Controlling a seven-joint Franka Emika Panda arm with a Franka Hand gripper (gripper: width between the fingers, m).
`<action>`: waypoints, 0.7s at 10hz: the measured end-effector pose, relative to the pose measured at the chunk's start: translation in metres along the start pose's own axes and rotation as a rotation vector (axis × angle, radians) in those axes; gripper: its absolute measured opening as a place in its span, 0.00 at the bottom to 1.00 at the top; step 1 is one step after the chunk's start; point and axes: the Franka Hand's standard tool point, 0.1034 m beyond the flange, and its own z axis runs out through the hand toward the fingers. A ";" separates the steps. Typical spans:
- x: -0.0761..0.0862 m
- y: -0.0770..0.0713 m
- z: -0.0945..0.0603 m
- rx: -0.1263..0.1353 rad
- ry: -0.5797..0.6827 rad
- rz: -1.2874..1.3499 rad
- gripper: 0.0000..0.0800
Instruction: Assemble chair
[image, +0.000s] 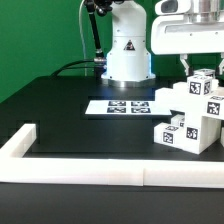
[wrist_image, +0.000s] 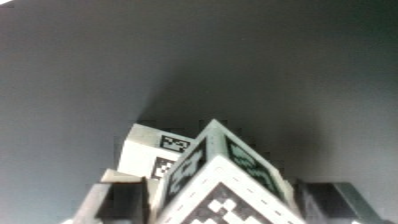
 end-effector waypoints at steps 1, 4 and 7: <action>0.000 0.000 0.001 -0.001 -0.001 -0.001 0.49; 0.000 0.000 0.000 0.000 0.000 -0.002 0.49; 0.002 -0.008 -0.025 0.017 0.005 -0.010 0.49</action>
Offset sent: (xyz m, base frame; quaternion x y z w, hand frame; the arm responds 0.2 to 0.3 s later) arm 0.0000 0.0000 0.0000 0.0000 0.0000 0.0000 1.0000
